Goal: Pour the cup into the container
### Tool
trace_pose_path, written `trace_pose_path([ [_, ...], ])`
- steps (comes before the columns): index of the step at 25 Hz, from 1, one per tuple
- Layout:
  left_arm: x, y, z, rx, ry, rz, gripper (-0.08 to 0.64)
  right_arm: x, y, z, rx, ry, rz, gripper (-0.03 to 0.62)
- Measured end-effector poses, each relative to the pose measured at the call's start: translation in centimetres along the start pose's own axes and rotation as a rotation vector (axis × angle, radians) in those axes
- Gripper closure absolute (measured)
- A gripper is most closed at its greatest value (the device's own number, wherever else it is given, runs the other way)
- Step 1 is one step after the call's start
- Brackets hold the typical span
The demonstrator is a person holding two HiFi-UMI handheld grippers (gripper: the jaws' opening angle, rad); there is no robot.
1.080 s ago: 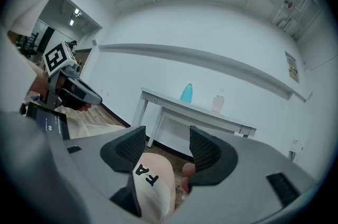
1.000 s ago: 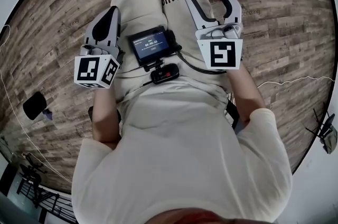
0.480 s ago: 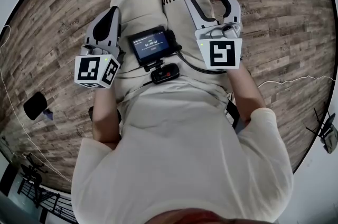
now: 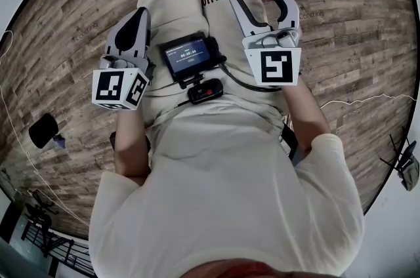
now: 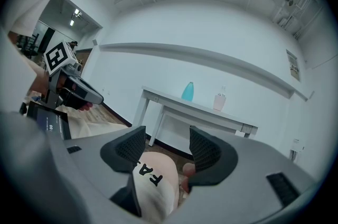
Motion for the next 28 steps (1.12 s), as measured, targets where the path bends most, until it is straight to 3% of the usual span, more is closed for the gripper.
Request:
trace_pose_path([
  [28, -0.16, 0.03, -0.11, -0.003, 0.005, 0.010, 0.548, 0.08, -0.16, -0.18, -0.003, 0.003, 0.003, 0.324],
])
Point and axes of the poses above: the fingertips, and each gripper's own axes: x forward along the fingers, z to its right, y out of its top, the point moved 10 cm from there along -x, backward along the fingers, and after that the axes turned 3 degrees about -z, right-handed, at the moved point
